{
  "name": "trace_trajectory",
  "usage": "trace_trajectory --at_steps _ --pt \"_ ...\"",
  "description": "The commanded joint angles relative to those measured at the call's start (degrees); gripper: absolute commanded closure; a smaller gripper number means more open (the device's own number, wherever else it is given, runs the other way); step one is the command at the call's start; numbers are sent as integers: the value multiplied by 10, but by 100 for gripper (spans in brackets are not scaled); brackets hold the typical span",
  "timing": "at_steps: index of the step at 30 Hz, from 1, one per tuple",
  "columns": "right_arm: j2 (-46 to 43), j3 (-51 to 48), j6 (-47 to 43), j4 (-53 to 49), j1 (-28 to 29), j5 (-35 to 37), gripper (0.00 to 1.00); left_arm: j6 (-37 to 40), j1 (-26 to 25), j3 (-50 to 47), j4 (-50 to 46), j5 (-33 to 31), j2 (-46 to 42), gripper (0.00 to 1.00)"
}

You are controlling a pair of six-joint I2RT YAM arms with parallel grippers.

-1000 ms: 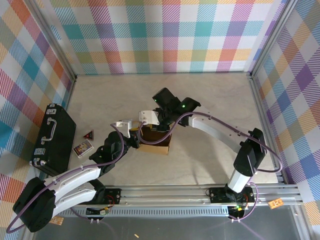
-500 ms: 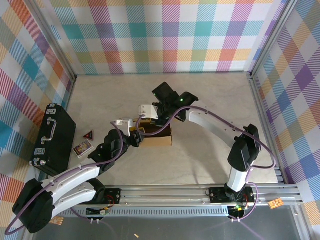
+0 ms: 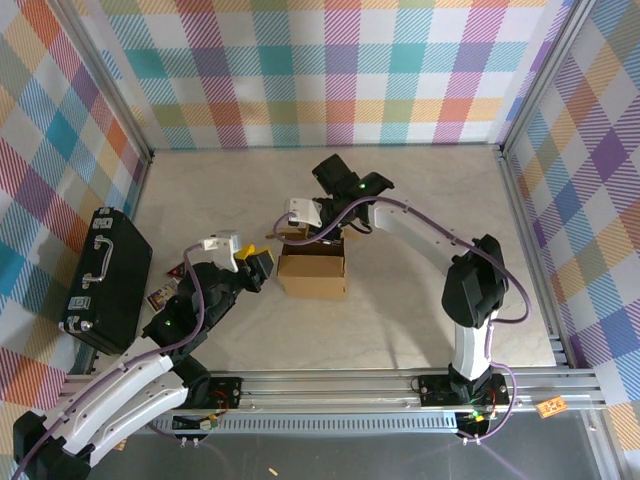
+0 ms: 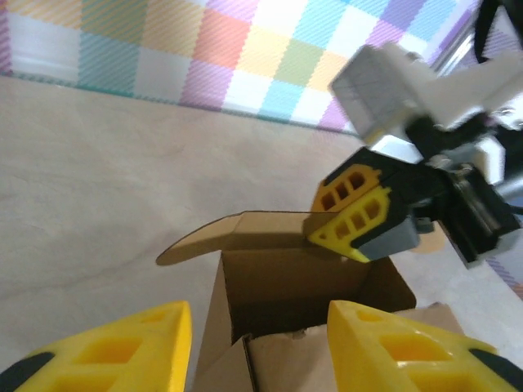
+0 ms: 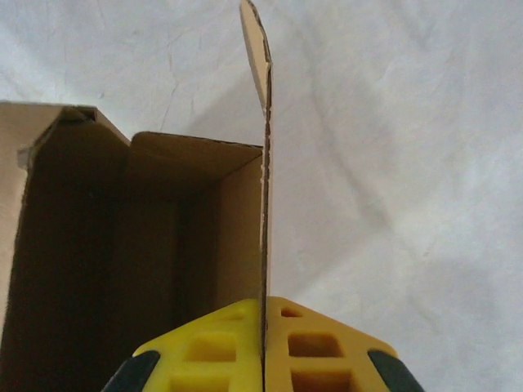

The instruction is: Fold the paper box

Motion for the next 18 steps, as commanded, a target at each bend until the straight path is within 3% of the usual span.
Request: trace_trajectory --at_steps 1,7,15,18 --pt "22 13 11 -54 -4 -34 100 -11 -6 -14 -15 77 18 57" --pt "25 12 21 -53 -11 -45 100 -24 -6 -29 -17 147 48 63" --pt "18 5 30 -40 -15 -51 100 -35 -6 -39 -60 66 -74 63" --pt "18 2 28 -39 -16 -48 100 -22 -6 -35 -60 147 -125 64"
